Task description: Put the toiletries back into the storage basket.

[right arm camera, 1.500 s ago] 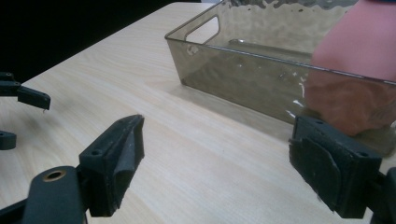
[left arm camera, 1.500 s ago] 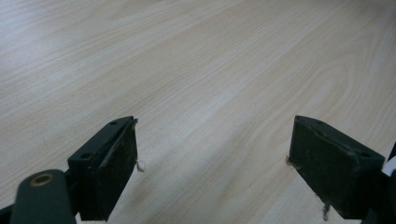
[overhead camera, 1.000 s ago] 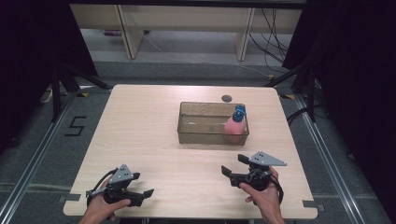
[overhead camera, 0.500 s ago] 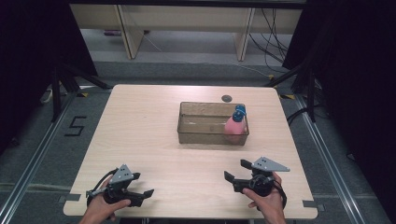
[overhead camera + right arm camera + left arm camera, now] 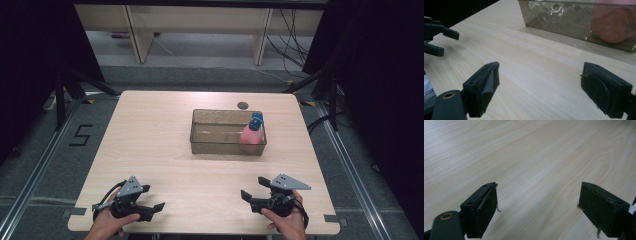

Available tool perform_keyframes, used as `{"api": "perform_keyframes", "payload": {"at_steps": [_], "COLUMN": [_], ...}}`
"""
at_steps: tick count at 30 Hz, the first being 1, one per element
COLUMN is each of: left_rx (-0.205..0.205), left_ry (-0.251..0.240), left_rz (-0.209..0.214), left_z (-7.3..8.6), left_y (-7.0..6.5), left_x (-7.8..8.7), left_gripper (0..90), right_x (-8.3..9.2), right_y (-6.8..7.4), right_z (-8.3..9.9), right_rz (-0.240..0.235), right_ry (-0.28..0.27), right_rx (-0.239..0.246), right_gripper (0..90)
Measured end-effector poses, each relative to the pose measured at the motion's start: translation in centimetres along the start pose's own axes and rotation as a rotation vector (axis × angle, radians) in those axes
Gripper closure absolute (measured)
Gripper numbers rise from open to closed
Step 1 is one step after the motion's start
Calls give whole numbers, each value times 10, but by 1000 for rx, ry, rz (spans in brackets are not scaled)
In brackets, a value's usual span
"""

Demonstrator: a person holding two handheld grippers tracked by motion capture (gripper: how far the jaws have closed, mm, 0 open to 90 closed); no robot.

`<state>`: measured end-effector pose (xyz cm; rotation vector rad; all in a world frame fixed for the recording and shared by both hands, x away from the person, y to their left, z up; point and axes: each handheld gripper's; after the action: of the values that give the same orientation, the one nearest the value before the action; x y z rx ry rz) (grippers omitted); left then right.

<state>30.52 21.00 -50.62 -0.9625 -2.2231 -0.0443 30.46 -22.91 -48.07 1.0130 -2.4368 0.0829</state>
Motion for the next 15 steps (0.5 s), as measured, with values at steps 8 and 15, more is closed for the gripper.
{"api": "perform_keyframes", "payload": {"at_steps": [8, 15], "left_rx": [13, 12], "left_ry": [-9, -10], "left_rz": [3, 4], "left_z": [0, 0], "left_y": [-1, -1], "left_x": [-1, -1], "left_gripper": [149, 149], "right_x": [3, 5], "right_y": [2, 4], "right_z": [5, 8], "right_rz": [16, 24], "right_ry": [19, 47], "right_rx": [17, 19], "right_gripper": [156, 155]}}
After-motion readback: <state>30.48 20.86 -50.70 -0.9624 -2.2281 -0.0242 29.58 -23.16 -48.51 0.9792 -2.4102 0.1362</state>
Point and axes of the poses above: each handheld gripper's, and its own axes: x roughly backward along the jaws, z roughly out of its underside, y roughly to its left, and after that the axes turned 7 degrees about x, right-handed
